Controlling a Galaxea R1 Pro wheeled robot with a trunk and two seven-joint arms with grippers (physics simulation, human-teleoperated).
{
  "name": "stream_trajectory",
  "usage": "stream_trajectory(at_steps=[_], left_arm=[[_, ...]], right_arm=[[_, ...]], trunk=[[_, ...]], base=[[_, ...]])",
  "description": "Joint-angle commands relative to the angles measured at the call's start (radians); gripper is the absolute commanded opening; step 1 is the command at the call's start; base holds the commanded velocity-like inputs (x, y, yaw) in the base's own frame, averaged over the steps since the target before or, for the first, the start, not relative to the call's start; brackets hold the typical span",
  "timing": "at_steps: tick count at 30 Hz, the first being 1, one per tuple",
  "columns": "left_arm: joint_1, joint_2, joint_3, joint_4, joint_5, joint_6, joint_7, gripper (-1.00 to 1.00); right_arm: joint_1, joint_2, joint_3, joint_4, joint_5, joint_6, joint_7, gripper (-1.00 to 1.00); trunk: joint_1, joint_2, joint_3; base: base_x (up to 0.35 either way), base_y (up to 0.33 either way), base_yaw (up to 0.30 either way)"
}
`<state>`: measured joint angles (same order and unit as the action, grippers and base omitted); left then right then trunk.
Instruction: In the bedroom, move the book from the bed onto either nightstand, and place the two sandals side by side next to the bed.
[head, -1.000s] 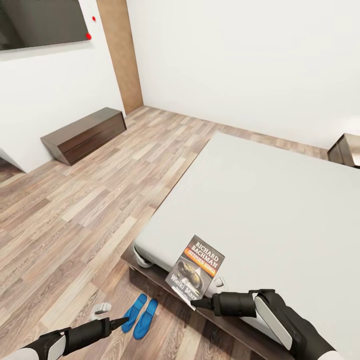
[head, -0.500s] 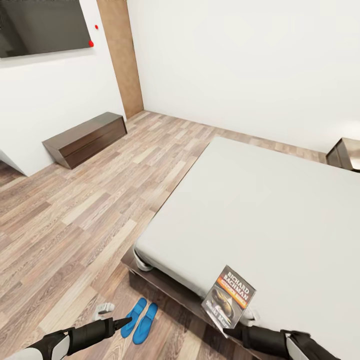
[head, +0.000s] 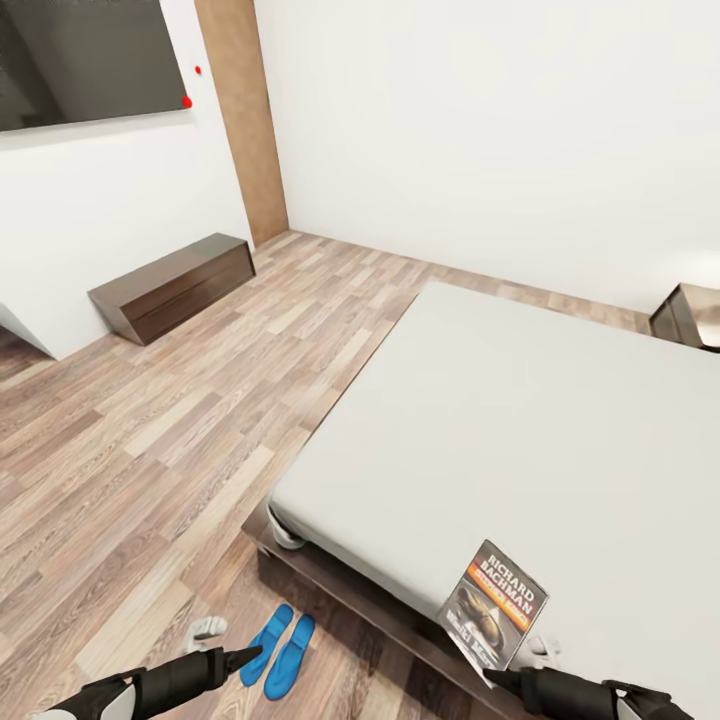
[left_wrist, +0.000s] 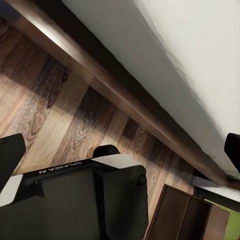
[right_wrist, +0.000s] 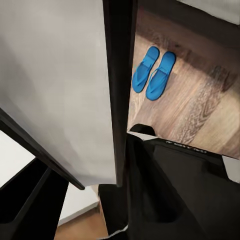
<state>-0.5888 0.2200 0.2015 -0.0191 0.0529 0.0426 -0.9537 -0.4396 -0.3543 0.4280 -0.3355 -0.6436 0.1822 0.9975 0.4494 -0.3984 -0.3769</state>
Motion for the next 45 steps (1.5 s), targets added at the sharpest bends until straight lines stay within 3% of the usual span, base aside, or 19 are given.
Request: stream_trajectory(at_steps=[1, 8, 13, 18, 19, 20, 22, 23, 27, 34, 45], left_arm=[[-0.001, 0.0, -0.002, 0.001, 0.005, 0.004, -0.004, 1.0], [0.0, -0.01, -0.003, 0.001, 0.005, 0.003, -0.002, 1.0], [0.0, -0.02, -0.004, 0.001, 0.005, 0.003, 0.034, 1.0], [0.0, -0.031, -0.004, 0.001, -0.003, 0.004, 0.163, 1.0], [0.001, -0.032, -0.004, 0.001, -0.017, 0.004, 0.213, 1.0], [0.011, -0.032, -0.004, 0.001, -0.056, 0.004, 0.268, 1.0], [0.047, -0.032, -0.004, 0.001, -0.109, 0.003, 0.304, 1.0], [0.115, -0.032, -0.004, 0.0, -0.206, -0.005, 0.387, 1.0], [0.147, -0.033, -0.004, 0.001, -0.242, -0.058, 0.462, 1.0], [0.16, -0.048, -0.004, 0.001, -0.252, -0.092, 0.488, 1.0], [0.161, -0.05, -0.004, 0.001, -0.252, -0.095, 0.49, 1.0]], right_arm=[[-0.001, -0.005, 0.006, -0.001, -0.01, 0.01, 0.028, -1.0], [-0.001, -0.013, 0.006, 0.0, -0.01, 0.01, 0.249, -1.0], [-0.001, -0.02, 0.005, 0.002, -0.011, 0.01, 0.287, -1.0], [-0.001, -0.032, 0.005, 0.003, -0.013, 0.01, 0.291, -1.0], [-0.001, -0.041, 0.005, 0.003, -0.013, 0.01, 0.292, -1.0], [-0.001, -0.048, 0.005, 0.003, -0.013, 0.01, 0.292, -1.0], [-0.001, -0.051, 0.005, 0.003, -0.013, 0.01, 0.292, -1.0], [-0.001, -0.053, 0.005, 0.003, -0.013, 0.01, 0.292, -1.0], [-0.001, -0.052, 0.005, 0.003, -0.013, 0.01, 0.291, -1.0], [-0.001, -0.053, 0.005, 0.003, -0.013, 0.01, 0.291, -1.0], [-0.001, -0.054, 0.005, 0.003, -0.013, 0.01, 0.291, -1.0]], trunk=[[0.001, -0.002, 0.0], [0.001, -0.002, 0.011], [0.001, -0.002, 0.02], [0.001, -0.002, 0.028], [0.001, -0.002, 0.029], [0.001, -0.002, 0.031], [0.001, -0.002, 0.034], [0.001, -0.002, 0.036], [0.001, -0.002, 0.042], [0.001, -0.002, 0.054], [0.001, -0.002, 0.071]], base=[[0.0, 0.0, 0.0], [0.0, 0.0, 0.0], [0.0, 0.0, 0.0], [0.0, 0.0, 0.0], [0.0, 0.0, 0.0], [0.0, 0.0, 0.0], [0.0, 0.0, 0.0], [0.0, 0.0, 0.0], [0.0, 0.0, 0.0], [0.0, 0.0, 0.0], [0.0, 0.0, 0.0]])
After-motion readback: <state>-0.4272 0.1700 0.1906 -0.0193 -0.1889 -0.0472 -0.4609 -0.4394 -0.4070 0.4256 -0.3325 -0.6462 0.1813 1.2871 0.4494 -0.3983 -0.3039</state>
